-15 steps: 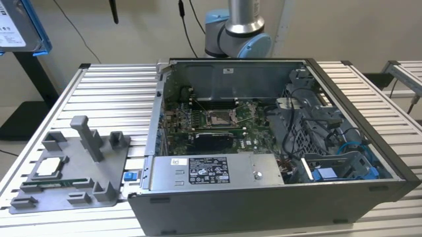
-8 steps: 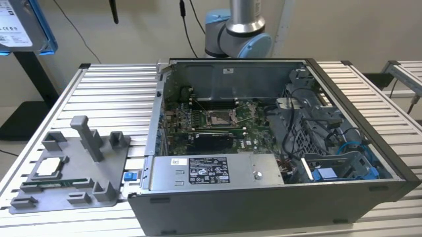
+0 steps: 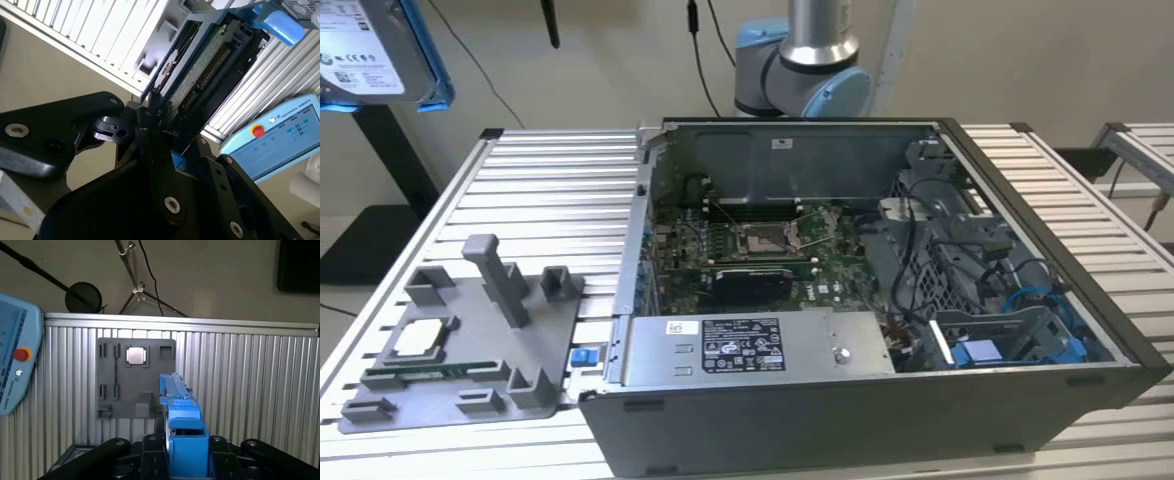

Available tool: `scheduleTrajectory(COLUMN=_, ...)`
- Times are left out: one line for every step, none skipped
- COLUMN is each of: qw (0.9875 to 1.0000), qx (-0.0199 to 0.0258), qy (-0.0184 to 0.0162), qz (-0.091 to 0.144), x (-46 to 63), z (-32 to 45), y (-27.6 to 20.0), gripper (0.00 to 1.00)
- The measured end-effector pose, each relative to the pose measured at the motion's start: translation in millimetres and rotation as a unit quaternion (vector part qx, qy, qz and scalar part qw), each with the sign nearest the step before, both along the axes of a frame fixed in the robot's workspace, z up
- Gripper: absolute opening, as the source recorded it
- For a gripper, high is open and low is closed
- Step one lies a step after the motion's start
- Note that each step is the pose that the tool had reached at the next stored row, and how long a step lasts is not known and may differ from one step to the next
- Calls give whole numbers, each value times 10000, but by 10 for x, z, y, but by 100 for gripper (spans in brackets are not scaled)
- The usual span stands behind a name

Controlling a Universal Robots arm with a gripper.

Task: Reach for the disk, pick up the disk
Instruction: 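Pick up the disk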

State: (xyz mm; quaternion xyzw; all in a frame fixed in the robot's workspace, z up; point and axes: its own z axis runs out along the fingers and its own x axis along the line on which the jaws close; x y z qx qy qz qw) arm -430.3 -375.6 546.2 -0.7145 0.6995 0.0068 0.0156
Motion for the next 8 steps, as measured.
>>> scheduleTrajectory(qw=10000, qx=1, qy=0, qz=0, x=21, z=0, y=0, gripper=0)
scheduleTrajectory(qw=10000, qx=1, qy=0, qz=0, x=42, z=0, y=0, gripper=0)
scheduleTrajectory(qw=10000, qx=1, qy=0, qz=0, x=61, z=0, y=0, gripper=0)
scheduleTrajectory(qw=10000, qx=2, qy=0, qz=0, x=80, z=0, y=0, gripper=0)
scheduleTrajectory(qw=10000, qx=2, qy=0, qz=0, x=100, z=-1, y=0, gripper=0)
scheduleTrajectory(qw=10000, qx=3, qy=0, qz=0, x=119, z=0, y=0, gripper=0)
scheduleTrajectory(qw=10000, qx=3, qy=0, qz=0, x=139, z=0, y=0, gripper=0)
scheduleTrajectory(qw=10000, qx=3, qy=0, qz=0, x=158, z=0, y=0, gripper=0)
